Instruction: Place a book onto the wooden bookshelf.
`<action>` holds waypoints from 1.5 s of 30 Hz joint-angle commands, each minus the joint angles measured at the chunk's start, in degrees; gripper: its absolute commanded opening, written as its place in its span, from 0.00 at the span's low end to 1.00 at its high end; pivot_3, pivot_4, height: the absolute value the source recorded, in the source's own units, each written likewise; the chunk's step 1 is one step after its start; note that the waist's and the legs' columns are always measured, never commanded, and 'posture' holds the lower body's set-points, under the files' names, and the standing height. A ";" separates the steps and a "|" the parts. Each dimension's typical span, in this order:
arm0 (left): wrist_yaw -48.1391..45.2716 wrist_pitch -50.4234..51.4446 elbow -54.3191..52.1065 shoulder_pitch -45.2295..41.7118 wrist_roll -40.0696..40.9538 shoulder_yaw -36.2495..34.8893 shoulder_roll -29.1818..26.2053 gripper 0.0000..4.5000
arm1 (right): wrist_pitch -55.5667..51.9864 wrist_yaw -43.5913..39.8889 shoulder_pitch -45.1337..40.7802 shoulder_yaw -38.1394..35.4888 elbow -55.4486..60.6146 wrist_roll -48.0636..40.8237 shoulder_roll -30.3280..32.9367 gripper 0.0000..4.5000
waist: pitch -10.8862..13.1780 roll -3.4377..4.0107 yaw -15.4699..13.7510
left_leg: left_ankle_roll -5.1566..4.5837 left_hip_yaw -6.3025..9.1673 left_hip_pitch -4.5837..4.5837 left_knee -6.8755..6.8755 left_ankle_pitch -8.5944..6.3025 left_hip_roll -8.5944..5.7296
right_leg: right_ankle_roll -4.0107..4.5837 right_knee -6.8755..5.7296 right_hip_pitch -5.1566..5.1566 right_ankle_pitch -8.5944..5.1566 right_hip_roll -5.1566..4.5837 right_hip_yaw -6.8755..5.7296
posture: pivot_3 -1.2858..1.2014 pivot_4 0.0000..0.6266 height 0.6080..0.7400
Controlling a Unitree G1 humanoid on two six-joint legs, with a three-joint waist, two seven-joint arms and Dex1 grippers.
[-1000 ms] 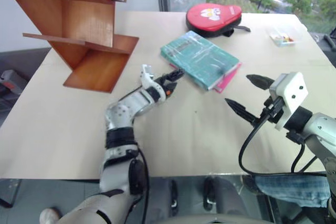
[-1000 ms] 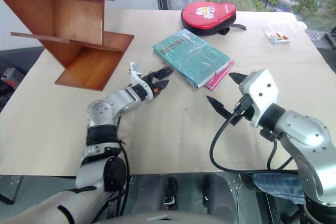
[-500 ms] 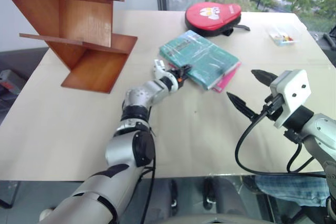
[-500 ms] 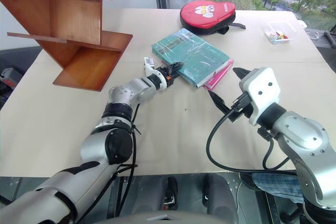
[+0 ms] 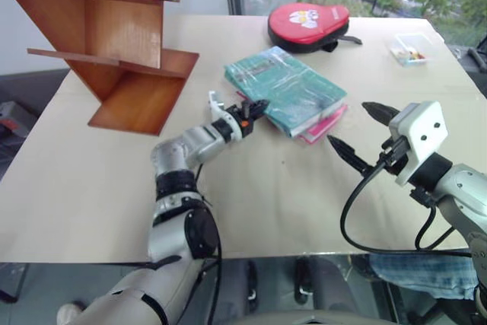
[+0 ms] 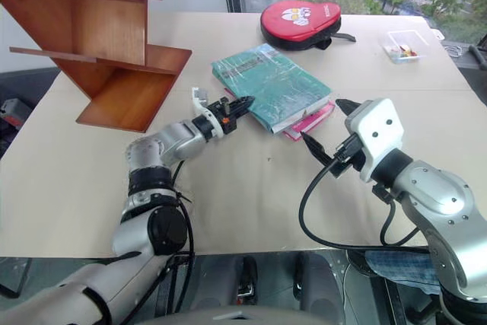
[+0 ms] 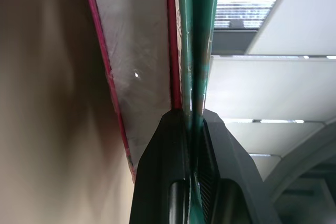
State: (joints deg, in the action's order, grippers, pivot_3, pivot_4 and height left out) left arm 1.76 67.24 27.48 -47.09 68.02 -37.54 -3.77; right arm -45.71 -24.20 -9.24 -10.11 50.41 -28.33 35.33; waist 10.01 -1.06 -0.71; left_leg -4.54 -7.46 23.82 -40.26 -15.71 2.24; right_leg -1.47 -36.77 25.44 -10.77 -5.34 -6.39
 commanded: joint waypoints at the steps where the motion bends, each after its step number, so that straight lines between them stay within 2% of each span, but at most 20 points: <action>1: 1.29 -0.56 -5.83 1.29 0.57 1.68 0.52 0.18 | 2.38 -1.00 -0.26 -1.25 -0.50 -0.24 0.68 1.00 | 0.00 0.00 -0.03 | 0.00 0.00 -0.01 0.00 0.00 -0.01 | 0.00 -0.01 -0.01 0.00 0.00 0.00 | 0.52 0.24 1.00; 2: 1.86 -0.71 -6.34 1.61 0.59 1.83 0.77 0.25 | 2.60 -1.13 -0.46 -1.10 -0.79 -0.21 0.71 1.00 | 0.00 0.00 -0.06 | 0.00 -0.01 0.00 -0.01 0.00 -0.01 | 0.00 -0.01 -0.01 0.00 0.00 0.00 | 0.52 0.24 1.00; 7: 2.38 -1.00 -7.20 2.72 1.08 2.27 0.81 0.75 | 2.93 -1.17 -1.02 -0.40 -1.43 -0.12 0.75 1.00 | 0.00 0.00 -0.08 | 0.00 0.00 0.01 -0.01 0.00 -0.04 | 0.08 -0.01 -0.01 0.05 0.00 -0.02 | 0.52 0.24 1.00; 34: 6.14 0.41 -5.58 4.73 6.34 2.20 -2.54 0.75 | 2.24 0.86 -0.54 1.31 -0.21 -0.25 -0.21 1.00 | 0.00 0.00 -0.08 | 0.00 -0.01 -0.02 -0.01 0.00 -0.03 | 0.06 -0.02 -0.02 0.04 0.01 -0.01 | 0.52 0.24 1.00; 35: 6.08 0.42 -5.30 4.64 6.33 2.32 -2.58 0.64 | 2.19 0.93 -0.52 1.33 -0.14 -0.27 -0.18 1.00 | 0.00 0.00 -0.09 | 0.01 -0.01 -0.02 -0.01 0.00 -0.03 | 0.06 -0.02 -0.02 0.04 0.01 -0.01 | 0.52 0.24 1.00; 36: 5.93 0.59 -5.04 4.57 6.53 2.38 -2.66 0.58 | 2.15 1.01 -0.51 1.33 -0.10 -0.31 -0.15 1.00 | 0.00 0.00 -0.07 | 0.00 -0.01 -0.02 -0.01 0.00 -0.03 | 0.07 -0.02 -0.02 0.04 0.01 -0.01 | 0.52 0.24 1.00; 41: 5.76 0.85 -4.92 4.73 7.16 2.46 -2.87 0.05 | 1.88 1.46 -0.12 1.14 0.46 -0.53 -0.05 1.00 | 0.00 -0.01 -0.08 | 0.00 -0.01 -0.02 -0.01 0.00 -0.03 | 0.07 -0.02 -0.02 0.05 0.01 -0.01 | 0.52 0.24 1.00; 42: 5.88 0.71 -4.90 4.75 7.32 2.38 -2.83 0.02 | 1.83 1.54 -0.09 1.10 0.51 -0.56 -0.07 1.00 | -0.01 -0.01 -0.08 | 0.00 -0.01 -0.02 -0.01 0.00 -0.03 | 0.07 -0.02 -0.02 0.04 0.01 -0.01 | 0.52 0.24 1.00; 45: 6.39 0.97 -5.23 5.09 8.26 2.27 -2.98 0.02 | 1.70 1.70 0.11 0.93 0.68 -0.74 -0.14 1.00 | -0.01 -0.01 -0.07 | 0.01 -0.01 -0.04 -0.01 0.00 -0.03 | 0.06 -0.02 -0.03 0.04 0.01 -0.01 | 0.52 0.24 1.00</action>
State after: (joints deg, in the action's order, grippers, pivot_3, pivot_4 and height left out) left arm 8.06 67.66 23.21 -41.82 74.56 -35.47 -6.40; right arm -44.60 -23.09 -9.22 -7.95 48.84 -28.57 35.24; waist 10.00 -1.07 -0.79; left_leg -4.54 -7.47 23.79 -40.27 -15.71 2.20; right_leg -1.41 -36.79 25.40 -10.73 -5.33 -6.40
